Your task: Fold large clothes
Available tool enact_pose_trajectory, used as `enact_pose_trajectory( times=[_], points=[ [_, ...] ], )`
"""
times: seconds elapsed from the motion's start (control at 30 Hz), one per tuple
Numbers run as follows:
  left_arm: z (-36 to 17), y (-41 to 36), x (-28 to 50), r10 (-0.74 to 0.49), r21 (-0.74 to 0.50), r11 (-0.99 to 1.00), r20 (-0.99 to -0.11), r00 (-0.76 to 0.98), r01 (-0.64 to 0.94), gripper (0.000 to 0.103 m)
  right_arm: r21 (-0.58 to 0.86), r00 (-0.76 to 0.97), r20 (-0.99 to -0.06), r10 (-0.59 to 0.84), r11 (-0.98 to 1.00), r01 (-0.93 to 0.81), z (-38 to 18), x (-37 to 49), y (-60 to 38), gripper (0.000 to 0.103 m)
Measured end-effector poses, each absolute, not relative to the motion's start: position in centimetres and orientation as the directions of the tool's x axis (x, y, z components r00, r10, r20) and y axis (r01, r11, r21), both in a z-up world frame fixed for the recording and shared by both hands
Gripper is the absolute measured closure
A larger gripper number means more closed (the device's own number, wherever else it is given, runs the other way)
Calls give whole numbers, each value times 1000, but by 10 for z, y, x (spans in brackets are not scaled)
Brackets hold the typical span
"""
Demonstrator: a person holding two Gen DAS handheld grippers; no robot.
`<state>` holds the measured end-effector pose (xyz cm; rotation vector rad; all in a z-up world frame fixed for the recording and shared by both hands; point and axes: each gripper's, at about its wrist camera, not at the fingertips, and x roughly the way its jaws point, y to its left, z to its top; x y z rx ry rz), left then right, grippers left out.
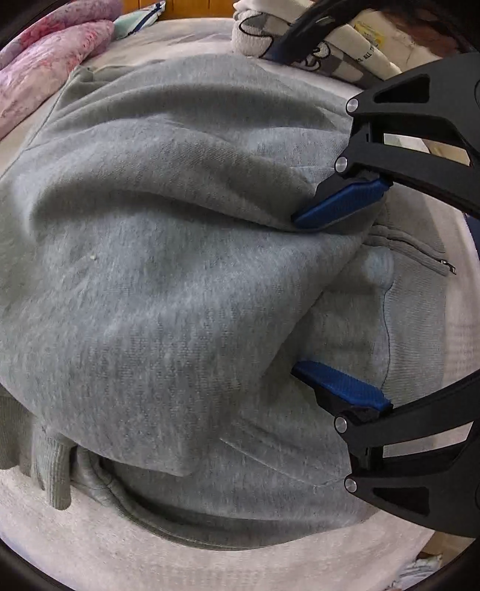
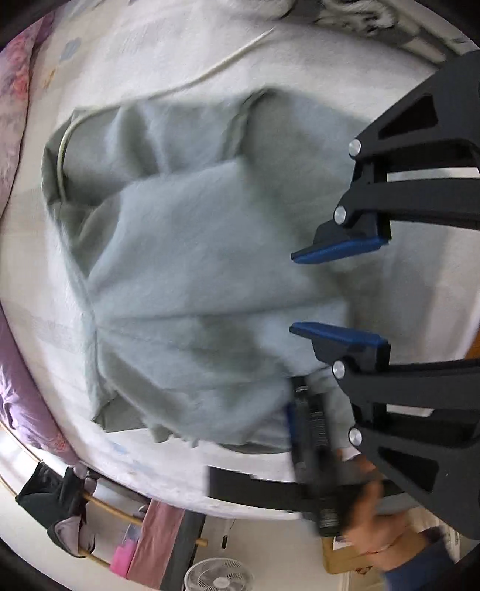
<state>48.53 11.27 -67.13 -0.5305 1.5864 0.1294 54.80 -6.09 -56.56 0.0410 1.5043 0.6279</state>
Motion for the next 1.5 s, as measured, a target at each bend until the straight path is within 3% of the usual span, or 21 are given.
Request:
enact_pose_trajectory(
  times=[0.17,0.3,0.37,0.5,0.67,0.9,0.93,0.97,1.0,1.07,1.5],
  points=[
    [-652,125,488,-286,-269,879,-958,16,-394,27,382,-186,-920,346,898,-218,-632,558,-61,77],
    [-611,157,495,-340,-360,827,-932,126,-433,26,469,-203,-872,446,879,-85,-605,576,-69,73],
    [-594,180,507,-335,-389,791,-921,197,-473,22,492,-139,-863,485,870,-23,-580,599,-74,52],
    [-588,228,555,-344,-453,675,-891,295,-582,21,514,-1,-856,517,850,113,-557,656,-81,44],
    [-616,256,642,-316,-383,665,-922,224,-642,18,507,43,-853,520,804,310,-579,734,-71,42],
    [-656,268,698,-303,-299,687,-946,113,-662,19,371,-35,-911,411,855,363,-622,774,-68,42],
    [-659,267,701,-292,-285,706,-951,100,-648,28,370,-34,-911,411,852,371,-627,775,-70,59],
    [-660,264,703,-294,-289,711,-950,101,-642,64,412,-20,-892,452,830,376,-630,774,-71,85],
    [-662,264,702,-329,-323,705,-938,112,-632,81,439,-15,-878,479,816,377,-630,771,-72,93],
    [-657,266,698,-345,-344,697,-930,127,-629,95,461,-1,-870,494,814,353,-626,766,-72,99],
    [-546,254,582,-391,-503,686,-864,316,-526,98,595,111,-804,584,786,168,-509,684,-88,100]
  ],
)
